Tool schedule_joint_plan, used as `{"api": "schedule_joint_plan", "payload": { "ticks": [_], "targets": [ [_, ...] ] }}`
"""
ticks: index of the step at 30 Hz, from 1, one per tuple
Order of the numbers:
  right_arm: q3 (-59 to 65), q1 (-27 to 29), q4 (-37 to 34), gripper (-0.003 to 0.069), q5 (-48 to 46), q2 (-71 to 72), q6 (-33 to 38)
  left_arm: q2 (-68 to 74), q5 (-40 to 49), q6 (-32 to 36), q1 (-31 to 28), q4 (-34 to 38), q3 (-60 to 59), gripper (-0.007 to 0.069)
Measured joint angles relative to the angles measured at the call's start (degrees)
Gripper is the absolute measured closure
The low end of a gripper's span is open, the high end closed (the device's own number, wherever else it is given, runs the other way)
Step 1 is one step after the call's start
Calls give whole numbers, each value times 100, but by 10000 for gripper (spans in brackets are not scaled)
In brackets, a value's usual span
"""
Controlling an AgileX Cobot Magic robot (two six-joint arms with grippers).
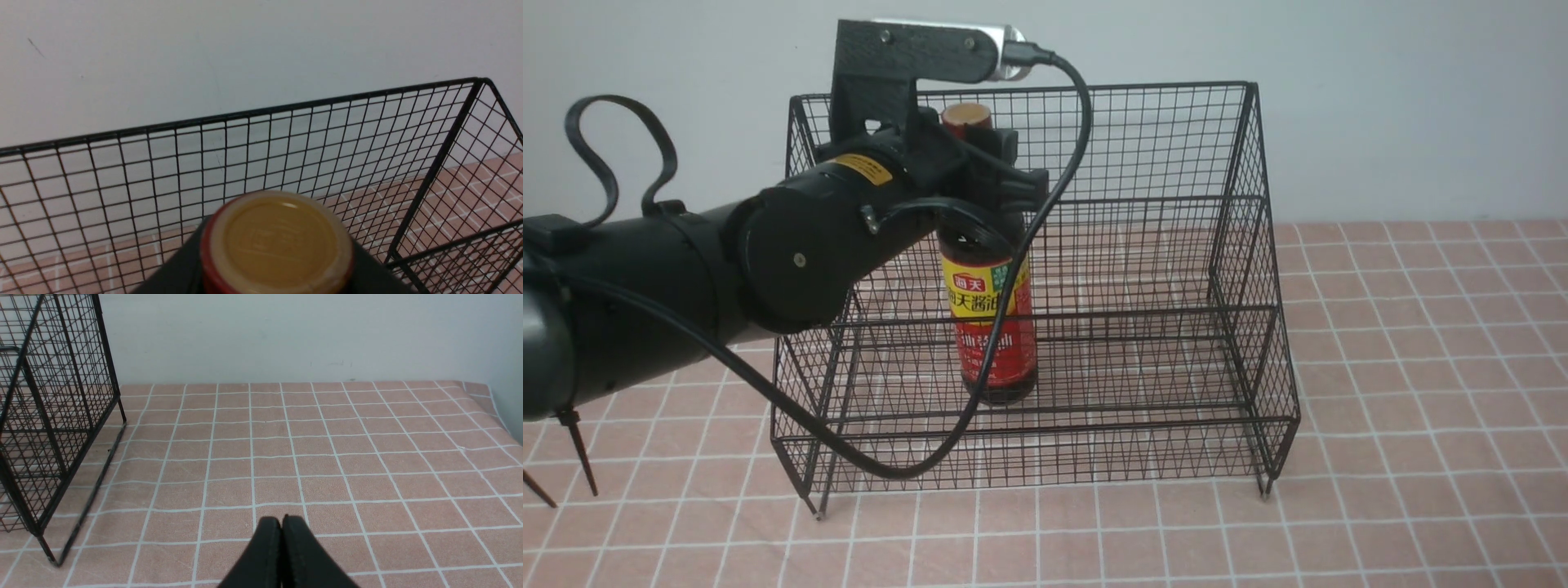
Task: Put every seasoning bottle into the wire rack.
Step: Use the left arm to put the condiment bottle back on the shelf
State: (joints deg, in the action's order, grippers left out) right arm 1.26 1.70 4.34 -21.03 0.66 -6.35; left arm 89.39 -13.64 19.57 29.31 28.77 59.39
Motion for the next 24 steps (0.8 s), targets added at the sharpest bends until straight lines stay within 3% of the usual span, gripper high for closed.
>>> {"api": "schedule_joint_plan", "payload": {
  "ticks": [8,16,21,24],
  "targets": [
    [0,0,0,673,0,0,0,6,26,0,0,-21,15,354],
    [0,0,0,673,0,0,0,-373,419,5,0,-45,64,176],
    [0,0,0,673,0,0,0,-909,914,244,0,-70,64,174],
    [0,0,0,673,0,0,0,-1437,1307,534,0,-86,64,221]
  ]
}}
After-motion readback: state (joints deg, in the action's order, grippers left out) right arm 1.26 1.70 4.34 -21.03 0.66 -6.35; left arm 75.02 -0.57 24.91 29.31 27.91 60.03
